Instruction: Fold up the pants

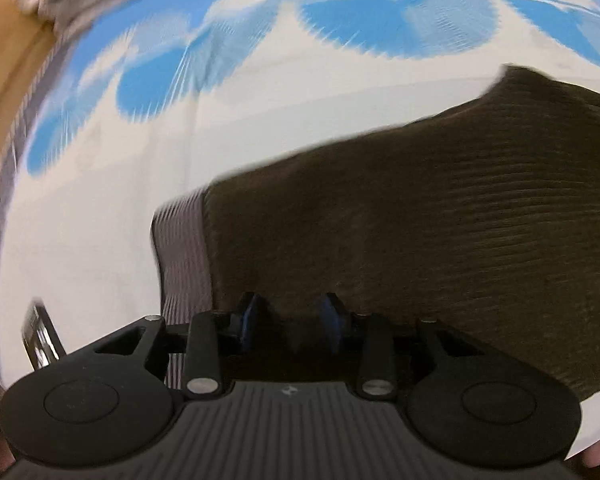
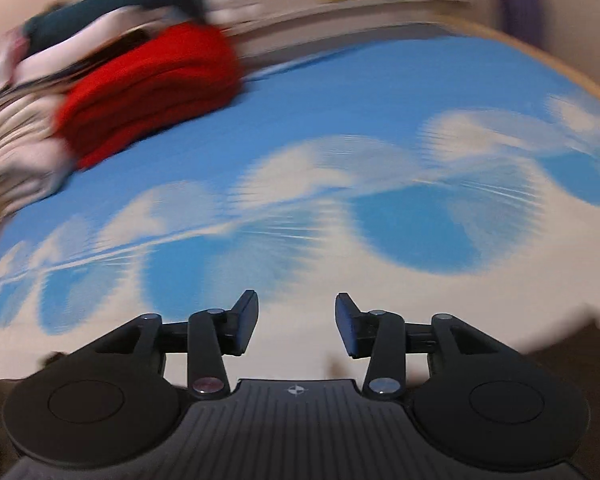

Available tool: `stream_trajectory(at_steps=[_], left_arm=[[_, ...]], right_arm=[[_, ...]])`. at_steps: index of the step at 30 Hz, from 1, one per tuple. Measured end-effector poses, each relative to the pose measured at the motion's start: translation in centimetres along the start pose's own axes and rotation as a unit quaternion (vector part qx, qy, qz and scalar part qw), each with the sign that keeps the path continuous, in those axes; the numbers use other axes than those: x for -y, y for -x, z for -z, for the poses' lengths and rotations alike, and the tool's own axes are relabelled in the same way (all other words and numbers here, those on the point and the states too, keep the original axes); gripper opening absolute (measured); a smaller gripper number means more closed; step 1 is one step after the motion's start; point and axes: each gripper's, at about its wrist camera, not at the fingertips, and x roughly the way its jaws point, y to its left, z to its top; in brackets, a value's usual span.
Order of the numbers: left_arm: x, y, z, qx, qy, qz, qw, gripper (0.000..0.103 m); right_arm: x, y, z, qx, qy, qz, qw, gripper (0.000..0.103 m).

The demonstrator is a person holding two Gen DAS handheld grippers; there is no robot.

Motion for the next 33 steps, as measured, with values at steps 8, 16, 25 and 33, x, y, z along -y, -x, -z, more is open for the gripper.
stream_trajectory(at_steps=[8,16,25,33], left_arm=[[6.2,4.3,-1.6,0.072,-0.034,0.046,0.9958,0.046],[8.0,3.5,-3.3,0.057,-0.026,0.037,0.9974,0.046],[8.4,3.0,-5.2,0.066,-0.03,0.039,0.9966,0.046],[9.8,3.6,-6.1,0.084,-0.041,0.057,0.9939,0.046]], right_arm=[[20.6,6.2,6.2,-0.015,-0.158,0.128,0.979,0.066],[22.1,2.9,9.0,-0.067,-0.105,0.089,0.988,0.09],[17.0,2.1,7.3,-0.044,0.041,0.054,0.997,0.022],[21.5,3.4,5.5,0.002,-0.076,0.143,0.987,0.022]])
